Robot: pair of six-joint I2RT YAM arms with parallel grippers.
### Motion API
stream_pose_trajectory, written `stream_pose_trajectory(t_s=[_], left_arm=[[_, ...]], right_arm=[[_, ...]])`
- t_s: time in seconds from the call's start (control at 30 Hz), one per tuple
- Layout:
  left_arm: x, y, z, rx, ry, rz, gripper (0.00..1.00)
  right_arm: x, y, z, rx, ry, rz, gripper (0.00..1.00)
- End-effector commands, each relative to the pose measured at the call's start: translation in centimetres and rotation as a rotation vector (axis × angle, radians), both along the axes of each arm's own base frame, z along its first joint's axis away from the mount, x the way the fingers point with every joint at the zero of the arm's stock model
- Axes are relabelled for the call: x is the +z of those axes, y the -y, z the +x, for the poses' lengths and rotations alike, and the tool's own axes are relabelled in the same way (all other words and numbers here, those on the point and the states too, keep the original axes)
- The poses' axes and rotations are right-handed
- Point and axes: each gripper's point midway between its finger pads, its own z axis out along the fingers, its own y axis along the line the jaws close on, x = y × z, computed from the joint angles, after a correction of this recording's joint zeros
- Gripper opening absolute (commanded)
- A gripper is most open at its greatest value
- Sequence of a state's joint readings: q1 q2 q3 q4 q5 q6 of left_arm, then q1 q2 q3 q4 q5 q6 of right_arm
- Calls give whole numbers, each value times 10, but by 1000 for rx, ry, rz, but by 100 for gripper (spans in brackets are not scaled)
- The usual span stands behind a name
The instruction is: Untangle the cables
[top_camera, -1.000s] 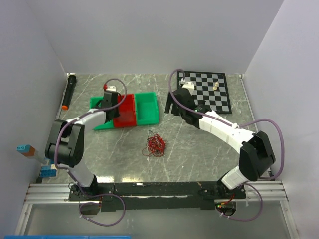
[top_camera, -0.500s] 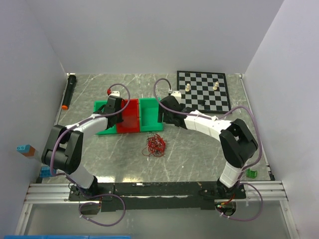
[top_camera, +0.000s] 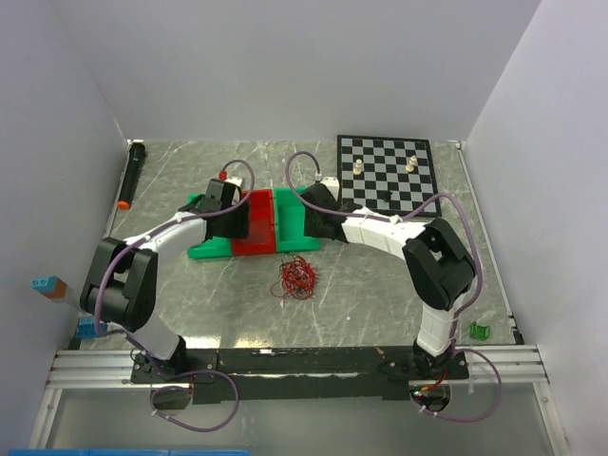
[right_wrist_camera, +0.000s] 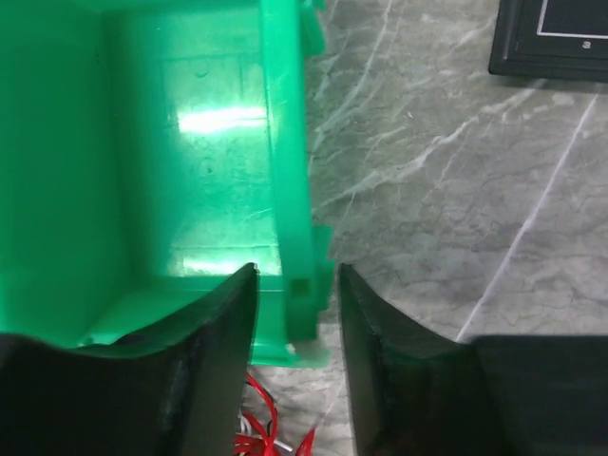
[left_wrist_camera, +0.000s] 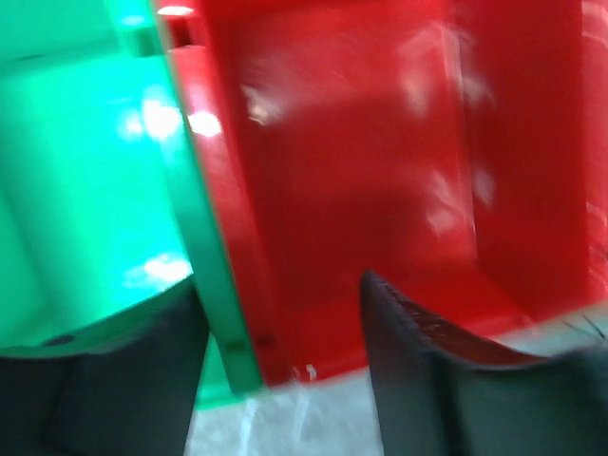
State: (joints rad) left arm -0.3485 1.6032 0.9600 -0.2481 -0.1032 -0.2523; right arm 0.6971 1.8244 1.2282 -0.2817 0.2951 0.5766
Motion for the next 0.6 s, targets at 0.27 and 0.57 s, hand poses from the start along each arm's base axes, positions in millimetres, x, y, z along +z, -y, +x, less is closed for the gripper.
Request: stream_pose_trajectory(t_s=[0.27, 0.57], left_arm=[[105, 6, -16, -185, 83, -119, 74], [81, -48, -8, -71, 132, 73, 74]], right_arm=[[3, 54, -31, -136, -5, -92, 28], [-3, 84, -58, -178, -26, -138, 24]])
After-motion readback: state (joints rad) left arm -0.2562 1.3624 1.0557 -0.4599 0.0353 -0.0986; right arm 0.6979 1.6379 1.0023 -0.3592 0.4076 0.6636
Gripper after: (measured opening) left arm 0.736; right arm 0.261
